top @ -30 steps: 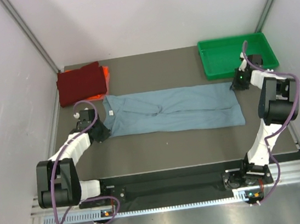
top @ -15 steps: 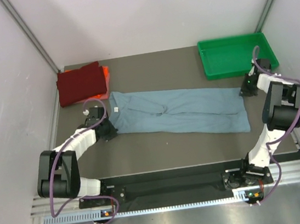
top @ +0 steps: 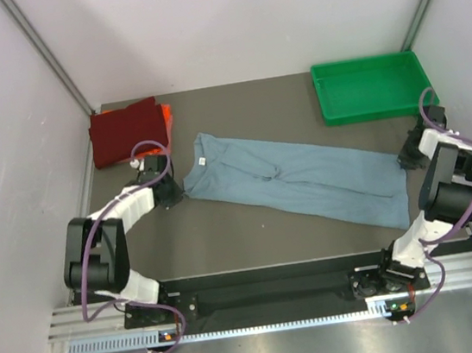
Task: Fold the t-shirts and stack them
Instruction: Fold the tshirt
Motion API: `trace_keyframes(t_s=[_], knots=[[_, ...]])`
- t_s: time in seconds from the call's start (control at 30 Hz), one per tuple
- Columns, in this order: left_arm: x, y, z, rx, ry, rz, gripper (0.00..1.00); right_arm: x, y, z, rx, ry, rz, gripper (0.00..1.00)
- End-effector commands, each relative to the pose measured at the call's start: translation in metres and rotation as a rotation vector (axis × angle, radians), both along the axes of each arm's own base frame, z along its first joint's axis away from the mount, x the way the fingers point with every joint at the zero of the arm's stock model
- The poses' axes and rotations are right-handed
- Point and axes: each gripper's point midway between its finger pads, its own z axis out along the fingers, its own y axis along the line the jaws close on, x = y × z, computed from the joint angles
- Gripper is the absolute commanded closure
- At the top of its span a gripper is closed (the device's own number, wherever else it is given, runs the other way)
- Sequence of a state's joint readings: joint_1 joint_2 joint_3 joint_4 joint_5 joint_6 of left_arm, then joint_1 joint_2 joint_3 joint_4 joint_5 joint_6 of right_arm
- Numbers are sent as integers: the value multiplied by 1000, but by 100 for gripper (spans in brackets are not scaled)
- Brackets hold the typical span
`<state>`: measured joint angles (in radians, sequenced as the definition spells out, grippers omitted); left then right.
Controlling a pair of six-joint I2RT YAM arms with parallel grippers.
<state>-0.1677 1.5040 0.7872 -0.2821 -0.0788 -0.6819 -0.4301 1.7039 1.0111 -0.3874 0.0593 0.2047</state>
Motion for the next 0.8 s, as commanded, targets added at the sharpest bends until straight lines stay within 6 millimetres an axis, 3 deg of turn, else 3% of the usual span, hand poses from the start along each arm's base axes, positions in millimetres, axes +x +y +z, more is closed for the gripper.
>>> trace_keyframes(t_s=[0.0,0.07,0.13,0.2,0.3,0.43,0.63,0.77], knots=[[27,17,14,107,-19,54,100,-16,-24,20,-92,-20,-89,96],[31,19,25,122,-33,66,95,-14,-21,30,-83,-54,-83,87],[34,12,40,86,-95,41,79,-9,-15,42,-60,-94,-78,75],[31,0,46,38,-114,1,65,-6,-12,52,-51,-125,-74,72],[27,-11,50,-13,-151,-45,61,1,-5,76,-40,-187,-47,68],[21,-29,46,-96,-177,-130,56,16,22,109,-33,-281,38,59],[16,-26,25,-74,-90,-125,56,45,93,148,-12,-393,265,53],[19,-27,21,-73,-104,-128,54,71,179,172,80,-485,582,50]])
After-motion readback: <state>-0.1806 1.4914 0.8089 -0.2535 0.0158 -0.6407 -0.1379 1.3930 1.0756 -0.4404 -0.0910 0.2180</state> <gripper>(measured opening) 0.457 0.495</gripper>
